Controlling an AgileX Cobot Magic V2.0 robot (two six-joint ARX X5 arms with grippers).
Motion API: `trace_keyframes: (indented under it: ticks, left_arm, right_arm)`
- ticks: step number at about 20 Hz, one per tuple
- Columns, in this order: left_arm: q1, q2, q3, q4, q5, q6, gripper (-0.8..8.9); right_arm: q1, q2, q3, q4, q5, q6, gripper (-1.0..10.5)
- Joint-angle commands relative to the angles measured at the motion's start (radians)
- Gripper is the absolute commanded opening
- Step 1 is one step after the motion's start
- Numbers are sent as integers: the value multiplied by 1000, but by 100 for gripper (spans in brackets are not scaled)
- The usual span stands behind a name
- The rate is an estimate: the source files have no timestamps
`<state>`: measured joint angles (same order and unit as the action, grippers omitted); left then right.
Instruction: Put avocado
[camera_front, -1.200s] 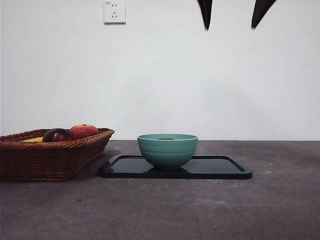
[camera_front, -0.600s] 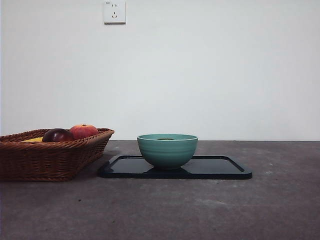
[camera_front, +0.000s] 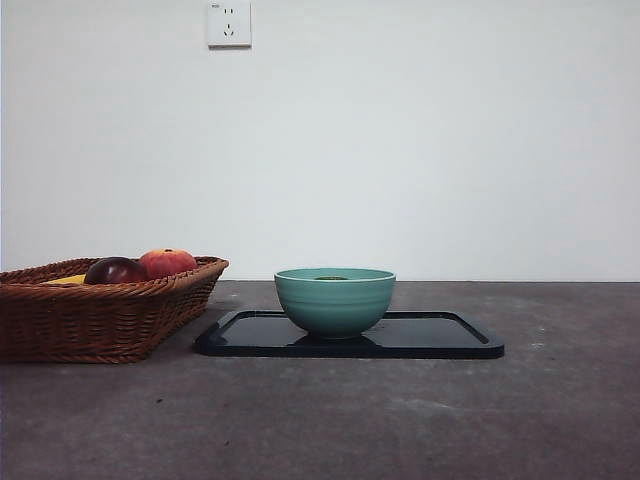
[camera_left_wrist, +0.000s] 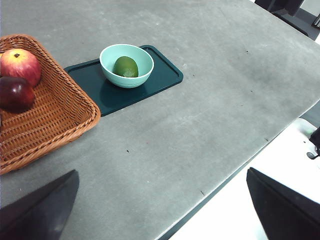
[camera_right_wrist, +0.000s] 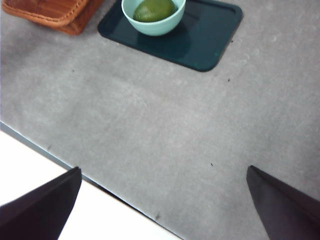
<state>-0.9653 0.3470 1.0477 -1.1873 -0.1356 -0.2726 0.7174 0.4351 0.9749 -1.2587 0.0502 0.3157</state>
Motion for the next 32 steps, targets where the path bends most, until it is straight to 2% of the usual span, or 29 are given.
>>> trace_keyframes:
  ticks: [1,9,10,11,13,14,27,29,31,32]
  left_arm:
    - [-11,4,8,5,-6,-2,657]
    - [-11,4,8,3,-6,-2,634]
    - [-11,4,8,3,-6,-2,565]
    - [-11,4,8,4,-6,-2,439]
    - [-11,4,8,5,-6,-2,91]
    - [-11,4,8,6,-6,-2,10]
    - [-6,4,8,5,-6,-2,18]
    - [74,4,7,5,-6,-2,18]
    - [234,7,3,5,-6,-1,18]
    - [329,6,2,7,-7,44,18]
  right_arm:
    - [8,0,7,10,-1,10,568]
    - [8,0,7,10,-2,18,567]
    - [8,0,7,10,-3,18,555]
    - [8,0,7,10,-3,18,448]
    - [8,0,7,16,-2,18,30]
    - [8,0,7,25,-2,17,16]
    - [8,0,7,54,3,17,15]
    - [8,0,7,54,3,17,15]
    - [8,0,7,54,3,17,15]
    - [8,0,7,54,3,17,15]
